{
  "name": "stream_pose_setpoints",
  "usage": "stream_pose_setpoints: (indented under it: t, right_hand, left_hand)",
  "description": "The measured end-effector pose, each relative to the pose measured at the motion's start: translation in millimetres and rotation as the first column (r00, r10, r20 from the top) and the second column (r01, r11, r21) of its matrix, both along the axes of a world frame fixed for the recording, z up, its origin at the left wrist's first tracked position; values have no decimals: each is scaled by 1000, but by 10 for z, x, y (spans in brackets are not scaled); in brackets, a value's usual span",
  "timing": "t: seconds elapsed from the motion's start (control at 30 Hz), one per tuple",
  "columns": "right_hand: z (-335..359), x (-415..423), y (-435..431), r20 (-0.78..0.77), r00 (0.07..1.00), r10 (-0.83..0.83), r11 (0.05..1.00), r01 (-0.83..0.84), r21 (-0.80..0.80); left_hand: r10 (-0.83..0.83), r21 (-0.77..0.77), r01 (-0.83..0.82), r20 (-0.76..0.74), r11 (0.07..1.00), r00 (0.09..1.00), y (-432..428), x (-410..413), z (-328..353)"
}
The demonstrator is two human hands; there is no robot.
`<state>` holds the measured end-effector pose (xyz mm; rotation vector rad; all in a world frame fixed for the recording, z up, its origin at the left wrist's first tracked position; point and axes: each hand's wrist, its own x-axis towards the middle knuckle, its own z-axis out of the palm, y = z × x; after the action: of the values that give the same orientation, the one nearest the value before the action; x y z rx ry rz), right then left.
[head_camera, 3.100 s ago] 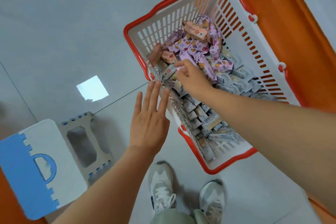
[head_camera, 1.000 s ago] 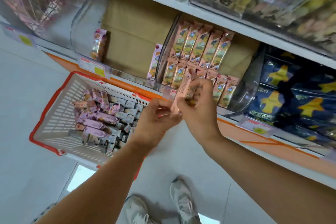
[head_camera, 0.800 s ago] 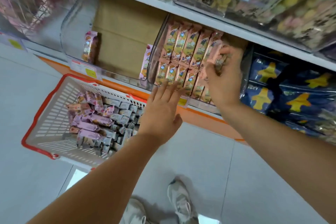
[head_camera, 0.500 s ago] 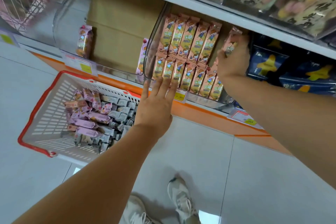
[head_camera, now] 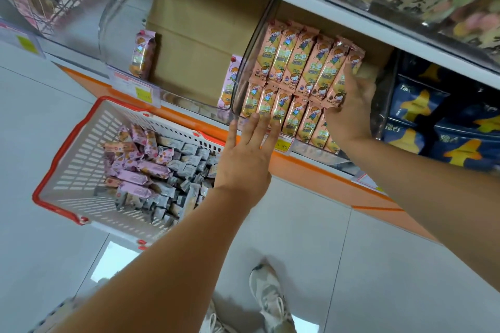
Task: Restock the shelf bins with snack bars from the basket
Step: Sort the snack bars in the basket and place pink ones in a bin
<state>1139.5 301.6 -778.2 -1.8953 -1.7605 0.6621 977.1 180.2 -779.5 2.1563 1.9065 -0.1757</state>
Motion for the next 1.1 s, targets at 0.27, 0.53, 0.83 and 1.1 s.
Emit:
stream_pose_setpoints:
  t: [0.27,0.53,0.83,1.1]
  right_hand:
    - [143,-668,-582,-131,944,303,896,-236,376]
    - [-470,-1597,-1221,-283,692,664,710,-703,-50]
    - [-1668,-2185,-1444,-128,599,791,269,-528,-806]
    - [-2374,-2578,-1617,-47,575,817,372,-586,-720]
  left_hand:
    - [238,190,-284,234,940,943,-640,-486,-287]
    - [579,-195,-557,76,807,812,-1408,-1271,-795]
    - [667,-324,-620,47,715,744,-2120,-1685,-1496]
    - [620,-174,-604,62,778,782,-2370,-1785,-1894]
